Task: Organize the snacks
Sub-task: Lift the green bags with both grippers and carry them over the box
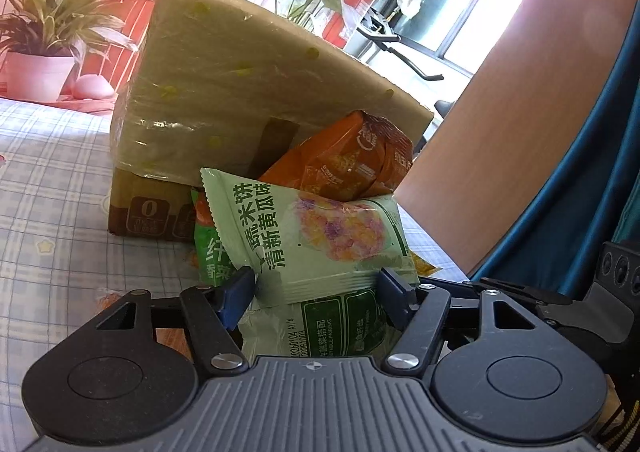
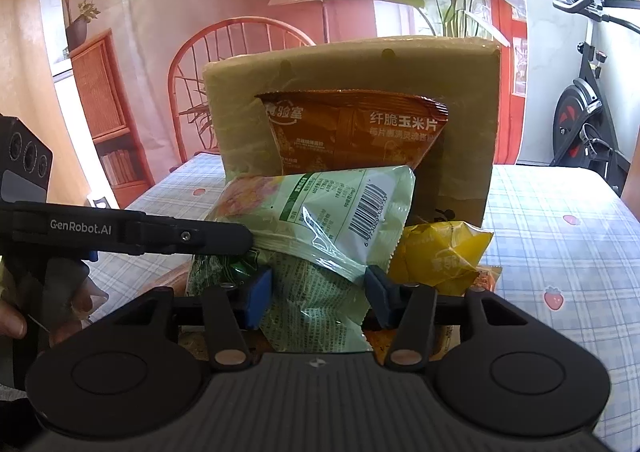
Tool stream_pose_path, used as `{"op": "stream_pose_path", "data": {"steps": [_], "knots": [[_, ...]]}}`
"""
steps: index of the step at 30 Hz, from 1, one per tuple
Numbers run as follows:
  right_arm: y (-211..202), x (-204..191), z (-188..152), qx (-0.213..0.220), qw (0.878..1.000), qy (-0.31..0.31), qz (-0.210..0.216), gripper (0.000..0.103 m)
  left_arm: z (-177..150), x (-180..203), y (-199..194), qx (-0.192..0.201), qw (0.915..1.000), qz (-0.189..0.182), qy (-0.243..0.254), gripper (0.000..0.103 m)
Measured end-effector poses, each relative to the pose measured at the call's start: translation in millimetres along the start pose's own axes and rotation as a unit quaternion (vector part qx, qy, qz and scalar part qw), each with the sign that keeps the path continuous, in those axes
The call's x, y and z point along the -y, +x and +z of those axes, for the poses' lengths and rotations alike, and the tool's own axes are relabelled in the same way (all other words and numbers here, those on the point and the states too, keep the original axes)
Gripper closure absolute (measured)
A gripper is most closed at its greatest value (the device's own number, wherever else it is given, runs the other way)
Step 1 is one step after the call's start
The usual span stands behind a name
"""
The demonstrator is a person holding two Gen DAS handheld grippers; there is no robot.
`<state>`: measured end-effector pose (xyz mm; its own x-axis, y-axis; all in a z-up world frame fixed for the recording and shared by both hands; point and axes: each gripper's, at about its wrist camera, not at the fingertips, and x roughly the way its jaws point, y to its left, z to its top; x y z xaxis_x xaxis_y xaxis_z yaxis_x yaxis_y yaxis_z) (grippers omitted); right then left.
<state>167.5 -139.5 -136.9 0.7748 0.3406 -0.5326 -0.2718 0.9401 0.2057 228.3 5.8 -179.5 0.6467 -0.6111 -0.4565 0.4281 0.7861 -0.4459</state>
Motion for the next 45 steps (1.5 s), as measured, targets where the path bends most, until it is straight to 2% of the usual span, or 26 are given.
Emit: {"op": "stream_pose_path", "data": {"steps": [4, 5, 6, 14, 15, 18, 22, 25, 31, 37, 45], "knots": [[-1.6, -0.8, 0.6, 0.003, 1.0, 0.001, 0.001, 0.052, -3.2, 2.0, -3.4, 0.002, 1.0, 0.002, 0.006, 0.033], [-2.7, -1.2, 1.0, 0.005, 1.0, 0.0, 0.002, 0.058, -3.3, 2.6, -3.3, 0.002, 1.0, 0.001, 0.007, 0.033], [-4.2, -2.2, 1.5, 0.007, 1.0, -0.003, 0.004, 0.06, -2.9, 4.0, -4.1, 0.004, 0.9999, 0.002, 0.01, 0.033], [-6.4, -5.1, 1.7, 0.011, 1.0, -0.009, -0.002, 0.06, -3.3, 6.7, -3.6, -0.003, 0.9998, 0.014, 0.017, 0.036], [-5.3, -4.6, 1.6, 0.008, 1.0, -0.008, -0.003, 0.059, -3.6, 5.2, -3.0, -0.003, 0.9998, 0.016, 0.014, 0.035], [-1.4, 1.8, -0.4, -0.001, 1.0, 0.005, -0.008, 0.044, -5.4, -1.6, -2.3, -0.002, 0.9998, 0.021, 0.002, 0.033], [6.7, 20.2, -5.5, -0.014, 0.999, 0.046, 0.015, 0.035, -8.5, -11.9, -1.2, -0.003, 0.9993, 0.03, -0.022, 0.028], [9.3, 30.0, -7.2, -0.013, 0.997, 0.072, 0.033, 0.034, -8.0, -12.1, 1.1, -0.005, 0.9993, 0.029, -0.025, 0.027], [10.3, 25.2, -4.0, -0.005, 0.997, 0.061, 0.045, 0.039, -7.1, -5.9, 5.9, -0.011, 0.9995, 0.026, -0.012, 0.026], [0.6, 17.4, -2.5, 0.01, 0.998, 0.045, 0.044, 0.042, -7.9, 2.6, -7.7, 0.005, 0.9997, 0.02, 0.009, 0.029], [-23.0, 0.7, 17.1, 0.057, 0.996, 0.021, 0.057, 0.042, 12.6, 22.7, -43.6, 0.058, 0.9974, 0.025, 0.033, 0.029]]}}
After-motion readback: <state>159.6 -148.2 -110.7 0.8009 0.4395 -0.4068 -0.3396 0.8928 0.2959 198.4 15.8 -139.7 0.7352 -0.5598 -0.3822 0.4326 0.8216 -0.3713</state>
